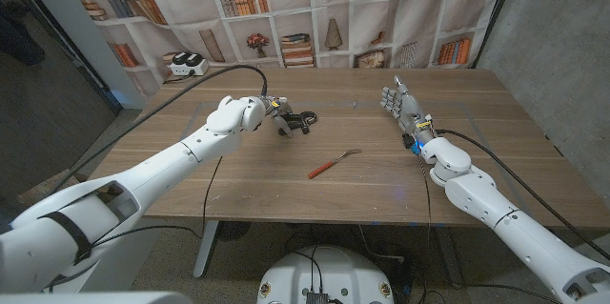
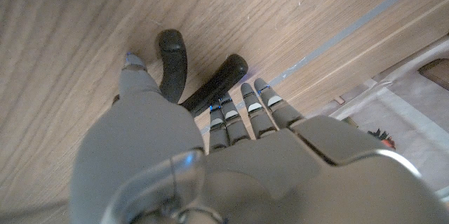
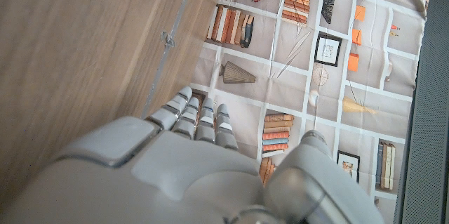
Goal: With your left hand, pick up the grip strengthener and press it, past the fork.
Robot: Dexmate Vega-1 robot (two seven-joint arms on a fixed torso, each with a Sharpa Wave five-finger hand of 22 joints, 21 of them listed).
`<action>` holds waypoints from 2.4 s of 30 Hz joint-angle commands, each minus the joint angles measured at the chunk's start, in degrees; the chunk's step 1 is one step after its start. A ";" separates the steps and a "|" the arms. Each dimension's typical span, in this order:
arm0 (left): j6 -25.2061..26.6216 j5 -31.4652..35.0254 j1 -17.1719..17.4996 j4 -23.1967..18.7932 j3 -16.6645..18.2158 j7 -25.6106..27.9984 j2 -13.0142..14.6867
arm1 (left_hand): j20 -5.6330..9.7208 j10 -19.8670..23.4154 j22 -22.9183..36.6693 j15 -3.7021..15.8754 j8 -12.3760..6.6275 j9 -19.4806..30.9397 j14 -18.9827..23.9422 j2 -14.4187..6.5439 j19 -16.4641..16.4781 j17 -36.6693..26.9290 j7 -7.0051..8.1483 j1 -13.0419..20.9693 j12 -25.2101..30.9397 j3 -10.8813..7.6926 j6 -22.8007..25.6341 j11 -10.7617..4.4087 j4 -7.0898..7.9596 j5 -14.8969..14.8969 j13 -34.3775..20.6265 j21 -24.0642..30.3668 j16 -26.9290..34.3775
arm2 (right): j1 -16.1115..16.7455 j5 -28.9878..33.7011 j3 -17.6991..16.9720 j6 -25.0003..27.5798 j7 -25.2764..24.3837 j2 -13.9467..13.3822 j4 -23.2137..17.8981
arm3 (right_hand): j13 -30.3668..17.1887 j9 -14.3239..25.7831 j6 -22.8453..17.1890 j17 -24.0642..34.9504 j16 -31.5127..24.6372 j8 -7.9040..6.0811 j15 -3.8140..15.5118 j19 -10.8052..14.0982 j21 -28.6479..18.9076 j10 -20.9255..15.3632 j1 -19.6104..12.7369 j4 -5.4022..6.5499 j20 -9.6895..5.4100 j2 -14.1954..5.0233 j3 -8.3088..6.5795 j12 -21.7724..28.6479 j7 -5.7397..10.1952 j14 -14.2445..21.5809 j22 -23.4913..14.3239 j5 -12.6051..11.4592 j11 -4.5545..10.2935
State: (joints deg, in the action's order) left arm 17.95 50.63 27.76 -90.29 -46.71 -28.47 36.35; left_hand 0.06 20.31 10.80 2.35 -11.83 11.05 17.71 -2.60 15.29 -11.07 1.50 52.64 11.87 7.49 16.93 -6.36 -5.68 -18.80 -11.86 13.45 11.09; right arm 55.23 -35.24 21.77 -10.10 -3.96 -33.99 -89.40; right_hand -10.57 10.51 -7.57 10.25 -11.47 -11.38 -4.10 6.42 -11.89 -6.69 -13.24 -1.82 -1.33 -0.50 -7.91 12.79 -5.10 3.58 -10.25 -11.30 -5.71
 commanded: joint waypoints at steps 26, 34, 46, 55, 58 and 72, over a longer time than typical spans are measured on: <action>-1.13 -4.47 -1.00 6.78 -1.37 1.78 -5.07 | -0.75 15.34 -0.07 4.77 -3.99 0.67 20.37 -4.23 22.90 0.19 -0.53 11.57 2.92 -2.44 15.27 -2.24 -2.61 2.31 -0.15 7.51 3.78 | -1.25 -0.65 0.38 0.85 0.84 0.49 0.78 | -0.07 0.28 -0.14 0.32 0.35 0.15 -0.40 0.51 -0.06 -0.31 -0.23 -0.26 0.24 -0.65 0.14 -0.21 0.37 0.46 -0.30 0.18 0.06; -0.16 -5.80 -0.41 6.09 -0.53 3.46 -5.40 | 0.80 20.51 -0.44 5.64 -4.80 1.04 26.84 -6.06 29.23 0.27 -1.63 17.65 3.41 -5.04 19.48 -1.15 -3.25 3.55 -0.35 9.33 4.10 | -1.46 -1.33 0.43 0.69 1.39 1.00 1.36 | -0.08 0.28 -0.10 0.32 0.38 0.17 -0.33 0.50 -0.03 -0.33 -0.24 -0.29 0.24 -0.67 0.16 -0.22 0.43 0.47 -0.31 0.17 0.09; 2.07 -7.49 1.02 1.60 1.70 6.27 -3.62 | 2.60 24.85 -0.72 7.18 -5.72 1.32 32.49 -6.88 34.14 0.33 -2.45 21.63 3.67 -7.30 23.86 -1.69 -3.06 5.02 -0.49 10.51 4.22 | -0.25 -1.15 -0.49 0.04 0.42 0.19 -0.60 | -0.09 0.29 -0.09 0.33 0.42 0.17 -0.38 0.52 0.01 -0.41 -0.22 -0.33 0.34 -0.70 0.21 -0.23 0.48 0.53 -0.31 0.18 0.11; 3.11 -8.85 1.45 -1.82 3.21 7.64 -2.09 | 2.57 24.80 -0.77 7.25 -5.58 1.41 32.57 -6.92 34.16 0.33 -2.27 22.30 3.10 -7.94 24.39 0.53 -2.65 5.66 -0.54 10.22 3.46 | 0.10 -1.13 -1.04 -0.64 0.10 0.05 -1.17 | -0.10 0.29 -0.10 0.34 0.45 0.16 -0.42 0.52 0.03 -0.48 -0.21 -0.36 0.37 -0.73 0.23 -0.22 0.42 0.56 -0.32 0.18 0.11; 3.38 -9.75 1.63 -2.76 3.84 8.07 -1.79 | 2.40 24.76 -0.78 7.16 -5.53 1.42 32.44 -6.93 33.94 0.31 -2.31 22.28 2.97 -8.02 24.44 0.50 -2.49 5.79 -0.55 10.08 3.28 | 0.04 -1.10 -1.02 -0.40 -0.03 0.01 -1.34 | -0.10 0.29 -0.11 0.34 0.45 0.16 -0.43 0.52 0.04 -0.49 -0.21 -0.37 0.38 -0.74 0.23 -0.23 0.44 0.58 -0.32 0.18 0.06; 5.10 -13.17 4.17 -8.21 7.36 12.96 0.62 | 2.23 24.90 -0.77 6.79 -5.25 1.46 32.71 -6.88 33.68 0.28 -2.34 22.03 2.59 -8.24 24.47 0.60 -1.89 6.33 -0.58 9.73 2.85 | -0.20 -0.82 -1.28 -0.07 -0.14 -0.57 -2.42 | -0.11 0.29 -0.15 0.34 0.50 0.14 -0.43 0.51 0.08 -0.49 -0.22 -0.42 0.38 -0.83 0.25 -0.27 0.36 0.59 -0.33 0.18 0.08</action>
State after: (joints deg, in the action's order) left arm 21.96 39.76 30.27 -94.37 -41.98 -18.91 35.22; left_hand 1.12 44.91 9.77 4.63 -17.15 12.50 48.82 -2.09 47.59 -10.50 -0.73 67.78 14.61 2.65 40.96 -5.64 -10.81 -12.61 -12.26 23.28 14.17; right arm 55.16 -36.26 20.87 -10.39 -3.99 -34.11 -91.02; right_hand -10.56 10.51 -7.35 10.25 -11.01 -11.39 -4.38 6.82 -11.89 -6.68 -13.54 -2.06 -0.93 -0.80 -7.67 12.79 -4.90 3.90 -10.25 -11.30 -5.71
